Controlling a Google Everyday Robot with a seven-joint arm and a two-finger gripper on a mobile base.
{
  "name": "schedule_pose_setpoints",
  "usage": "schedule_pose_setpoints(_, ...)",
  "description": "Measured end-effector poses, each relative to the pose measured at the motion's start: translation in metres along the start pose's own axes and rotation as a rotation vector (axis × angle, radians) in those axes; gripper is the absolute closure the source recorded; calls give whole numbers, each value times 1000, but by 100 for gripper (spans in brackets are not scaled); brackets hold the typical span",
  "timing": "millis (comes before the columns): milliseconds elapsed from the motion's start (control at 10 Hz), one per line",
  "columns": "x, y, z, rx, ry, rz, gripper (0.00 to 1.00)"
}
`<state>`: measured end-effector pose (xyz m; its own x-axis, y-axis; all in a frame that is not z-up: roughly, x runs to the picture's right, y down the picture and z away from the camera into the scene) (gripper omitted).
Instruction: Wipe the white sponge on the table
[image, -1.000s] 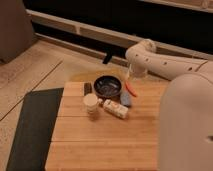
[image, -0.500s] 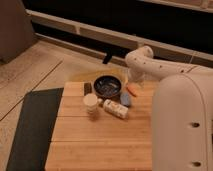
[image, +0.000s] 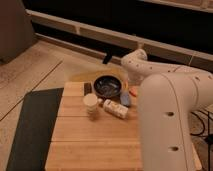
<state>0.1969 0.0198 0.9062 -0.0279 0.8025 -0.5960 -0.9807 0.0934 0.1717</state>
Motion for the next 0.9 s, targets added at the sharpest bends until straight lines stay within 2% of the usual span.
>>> schedule_pose_setpoints(400, 0, -1, 0, 5, -3, -5, 35)
schedule_pose_setpoints(800, 6, 18, -12, 36, -117, -137, 35)
schedule_pose_setpoints(900, 11, 20, -11, 36, -127, -146, 35)
